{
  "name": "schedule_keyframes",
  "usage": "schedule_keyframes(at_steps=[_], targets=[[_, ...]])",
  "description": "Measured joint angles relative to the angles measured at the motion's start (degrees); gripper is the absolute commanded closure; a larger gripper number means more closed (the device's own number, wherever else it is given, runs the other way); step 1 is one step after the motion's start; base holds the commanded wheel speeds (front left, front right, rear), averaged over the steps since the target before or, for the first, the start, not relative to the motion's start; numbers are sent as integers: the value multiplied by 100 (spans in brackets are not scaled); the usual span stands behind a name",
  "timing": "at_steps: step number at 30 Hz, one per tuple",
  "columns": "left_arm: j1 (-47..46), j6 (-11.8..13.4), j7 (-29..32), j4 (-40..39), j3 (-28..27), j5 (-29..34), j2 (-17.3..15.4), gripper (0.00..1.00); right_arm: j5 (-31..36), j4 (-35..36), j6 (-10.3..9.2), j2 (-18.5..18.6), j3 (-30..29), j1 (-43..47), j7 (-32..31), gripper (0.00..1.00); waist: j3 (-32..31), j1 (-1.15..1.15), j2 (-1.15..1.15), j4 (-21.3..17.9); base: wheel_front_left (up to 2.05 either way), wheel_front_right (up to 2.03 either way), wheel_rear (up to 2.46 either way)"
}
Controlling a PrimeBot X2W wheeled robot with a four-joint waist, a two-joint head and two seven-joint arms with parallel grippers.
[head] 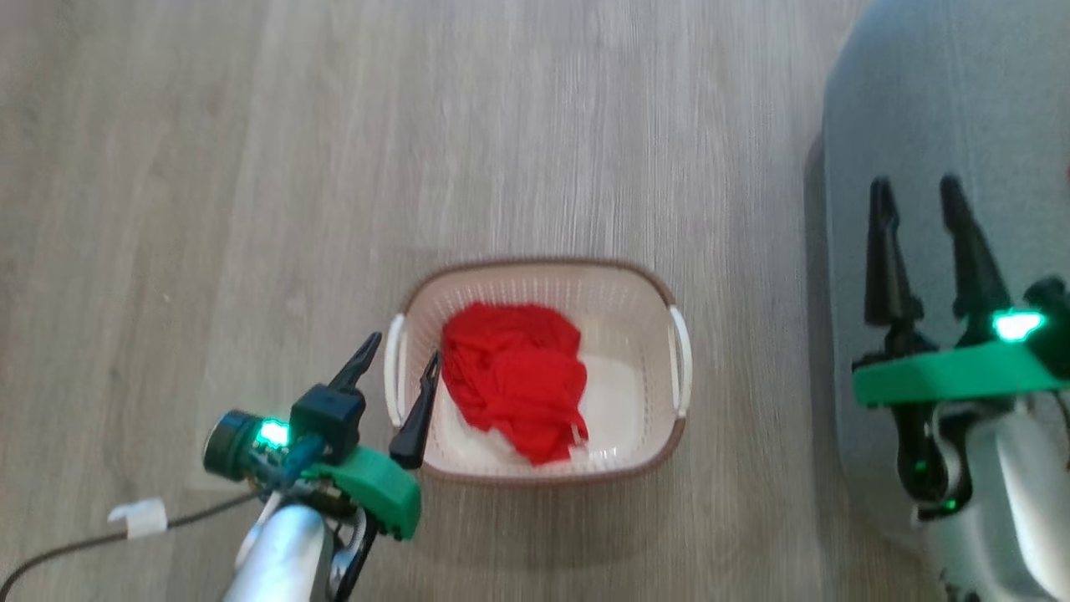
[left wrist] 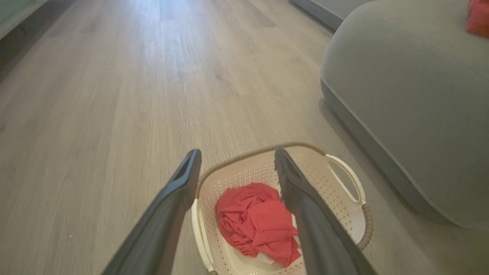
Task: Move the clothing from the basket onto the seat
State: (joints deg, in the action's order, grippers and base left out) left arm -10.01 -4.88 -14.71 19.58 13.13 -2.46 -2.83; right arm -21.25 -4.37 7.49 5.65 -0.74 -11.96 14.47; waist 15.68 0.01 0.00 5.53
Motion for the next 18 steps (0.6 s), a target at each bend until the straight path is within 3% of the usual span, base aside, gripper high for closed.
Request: schedule_keyframes(at_steps=[10, 18], targets=[[-1408, -160, 0, 775, 355, 305, -285, 0, 528, 545, 0, -194, 122, -650, 15, 0, 1533, 1, 0, -360, 0, 0, 0], [-2353, -227, 0, 1317, 792, 457, -682, 0, 414, 950, 0, -199, 272, -946, 16, 0, 2698, 0, 0, -819, 0, 0, 0]])
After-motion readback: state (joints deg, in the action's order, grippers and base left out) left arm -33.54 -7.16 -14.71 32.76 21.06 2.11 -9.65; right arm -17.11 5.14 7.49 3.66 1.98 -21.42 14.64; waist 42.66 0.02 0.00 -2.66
